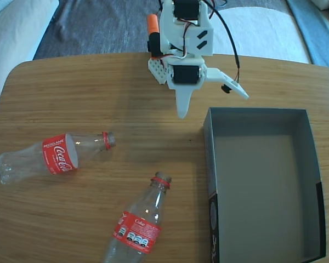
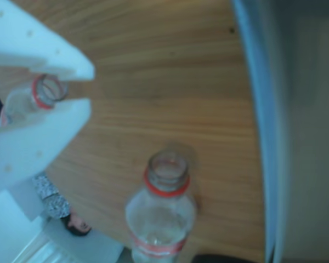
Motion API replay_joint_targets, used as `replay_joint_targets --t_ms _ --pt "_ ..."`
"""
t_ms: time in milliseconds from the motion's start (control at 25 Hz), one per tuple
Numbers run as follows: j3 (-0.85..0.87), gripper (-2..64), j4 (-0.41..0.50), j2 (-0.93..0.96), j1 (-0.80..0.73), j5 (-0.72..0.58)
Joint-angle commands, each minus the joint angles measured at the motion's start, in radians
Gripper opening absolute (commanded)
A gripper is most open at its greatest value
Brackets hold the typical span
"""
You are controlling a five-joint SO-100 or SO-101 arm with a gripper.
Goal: Grasp the bottles and put them in the box.
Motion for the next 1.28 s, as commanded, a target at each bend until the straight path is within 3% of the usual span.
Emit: replay_joint_targets --t_ms 0,600,840,960,1120,1240 --pt "-0.138 -0.1 -0.002 -0.083 0.002 -0.003" --pt "-0.584 -0.3 0.04 -0.483 0.008 -0.003" --pt "-0.778 0.8 0.063 -0.643 0.126 -0.031" --pt "-0.848 12.6 0.077 -0.699 0.133 -0.169" --pt "-0.937 31.8 0.083 -0.741 0.146 -0.25" --pt "-1.006 41.4 0.101 -0.788 0.195 -0.457"
